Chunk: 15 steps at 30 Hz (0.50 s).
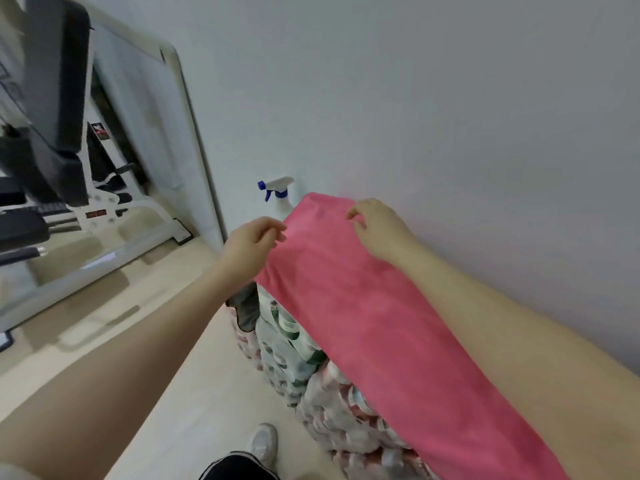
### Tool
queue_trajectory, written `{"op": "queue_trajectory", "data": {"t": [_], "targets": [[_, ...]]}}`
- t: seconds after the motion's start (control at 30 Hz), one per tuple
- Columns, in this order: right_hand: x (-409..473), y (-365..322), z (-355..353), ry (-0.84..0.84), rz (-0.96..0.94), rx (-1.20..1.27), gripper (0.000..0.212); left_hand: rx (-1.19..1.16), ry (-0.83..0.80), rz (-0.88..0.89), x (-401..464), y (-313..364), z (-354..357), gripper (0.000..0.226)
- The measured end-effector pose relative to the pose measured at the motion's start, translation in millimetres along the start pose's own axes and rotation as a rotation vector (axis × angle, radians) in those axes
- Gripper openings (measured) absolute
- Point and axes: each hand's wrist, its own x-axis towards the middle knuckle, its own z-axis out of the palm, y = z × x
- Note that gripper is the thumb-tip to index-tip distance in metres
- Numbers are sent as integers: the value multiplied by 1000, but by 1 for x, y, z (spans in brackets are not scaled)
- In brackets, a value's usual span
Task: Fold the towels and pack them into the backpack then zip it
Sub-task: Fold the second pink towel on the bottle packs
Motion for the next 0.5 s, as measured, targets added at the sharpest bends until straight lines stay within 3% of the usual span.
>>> {"op": "queue_trajectory", "data": {"t": [0.17, 0.27, 0.43, 0.5], "targets": [[82, -26, 27, -83, 13, -105, 39, 132, -214, -218, 47, -45, -12, 32], [110, -45, 44, -171, -78, -189, 42, 72, -344, -308, 64, -58, -11, 42], [132, -66, 64, -442, -174, -385, 51, -11, -510, -338, 86, -80, -10, 13], [140, -68, 68, -525, -159, -438, 52, -138, -580, -386, 93, -87, -12, 26]]}}
